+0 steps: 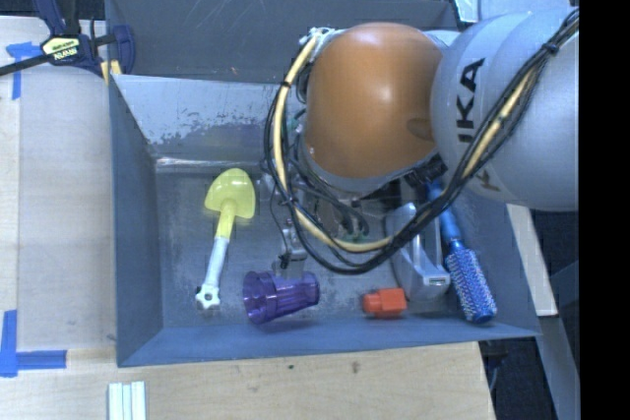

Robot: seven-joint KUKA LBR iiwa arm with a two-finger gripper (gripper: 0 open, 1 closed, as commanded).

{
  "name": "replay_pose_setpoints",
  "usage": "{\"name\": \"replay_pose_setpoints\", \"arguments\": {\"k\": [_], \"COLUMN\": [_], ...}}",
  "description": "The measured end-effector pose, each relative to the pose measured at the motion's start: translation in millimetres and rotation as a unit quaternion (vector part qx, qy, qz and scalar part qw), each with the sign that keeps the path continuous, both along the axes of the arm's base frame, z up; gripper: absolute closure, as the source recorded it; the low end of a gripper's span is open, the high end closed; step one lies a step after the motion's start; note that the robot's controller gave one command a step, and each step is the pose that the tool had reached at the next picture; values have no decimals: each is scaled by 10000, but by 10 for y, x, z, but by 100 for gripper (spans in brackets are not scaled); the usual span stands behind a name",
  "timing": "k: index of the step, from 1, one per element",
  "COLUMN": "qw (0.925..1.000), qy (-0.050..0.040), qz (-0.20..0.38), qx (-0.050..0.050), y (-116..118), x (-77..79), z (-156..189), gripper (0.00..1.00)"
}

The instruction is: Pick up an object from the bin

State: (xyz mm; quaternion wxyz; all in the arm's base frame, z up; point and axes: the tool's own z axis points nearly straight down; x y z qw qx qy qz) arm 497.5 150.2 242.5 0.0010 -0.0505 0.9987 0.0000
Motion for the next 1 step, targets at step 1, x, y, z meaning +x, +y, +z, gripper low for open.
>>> {"name": "replay_pose_setpoints", "arguments": {"k": [1], "qw": [9939], "qy": [-34], "qz": [1102], "qx": [8], "y": [150], "x": [310], "z": [-582], "gripper": [0]}}
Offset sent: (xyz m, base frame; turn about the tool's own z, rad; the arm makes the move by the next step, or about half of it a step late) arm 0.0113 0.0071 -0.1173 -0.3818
